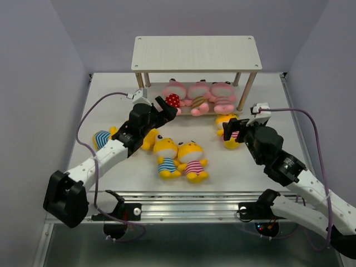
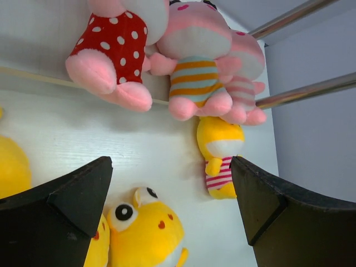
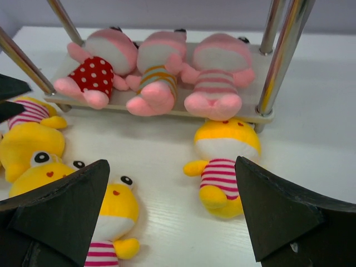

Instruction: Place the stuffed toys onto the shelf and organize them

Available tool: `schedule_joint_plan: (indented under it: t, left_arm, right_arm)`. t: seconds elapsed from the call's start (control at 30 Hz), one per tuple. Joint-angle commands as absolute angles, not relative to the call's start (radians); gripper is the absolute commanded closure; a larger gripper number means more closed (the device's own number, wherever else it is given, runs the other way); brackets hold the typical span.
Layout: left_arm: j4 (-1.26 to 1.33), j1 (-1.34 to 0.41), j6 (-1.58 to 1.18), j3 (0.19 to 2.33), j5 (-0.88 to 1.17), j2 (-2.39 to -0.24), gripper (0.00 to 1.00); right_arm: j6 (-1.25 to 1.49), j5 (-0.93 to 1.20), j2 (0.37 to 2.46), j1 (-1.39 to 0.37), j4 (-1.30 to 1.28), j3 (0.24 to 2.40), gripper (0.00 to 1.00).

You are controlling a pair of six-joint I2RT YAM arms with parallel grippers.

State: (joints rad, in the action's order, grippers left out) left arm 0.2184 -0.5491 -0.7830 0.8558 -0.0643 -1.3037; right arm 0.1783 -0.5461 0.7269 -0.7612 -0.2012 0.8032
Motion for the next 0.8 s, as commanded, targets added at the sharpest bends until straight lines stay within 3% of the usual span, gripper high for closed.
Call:
schedule_joint_plan:
  t: [0.0,0.17,0.27,0.5,0.77]
  left_arm:
    - [0.002,-0.554,-0.791,0.812,-0.132,-1.131,0.01]
    - [-0.275,-0.554,-0.856,0.749,-0.265,-0.945,0.01]
    - [-0.4,-0.552,-0.91,0.706,-0.311,-0.762,0.01]
    - [-0.463,-0.552,-0.959,0.635,-0.368,-0.52,0.01]
    - [-0.532,-0.552,-0.966,0.644,-0.403,-0.523,0.01]
  right_arm:
    - [0.334,-0.615,0.785,-0.772,-0.377,0.827,0.0]
    - [0.452,-0.597,0.894,-0.706,-0.471,0.831,0.0]
    - [0.524,-0.51,0.952,-0.544,-0.472,0.819,0.0]
    - [0.64,-0.322,1.046,-0.348,-0.399,0.753,0.0]
    - [0.657,-0.063,1.153,-0.177,-0.215,0.675,0.0]
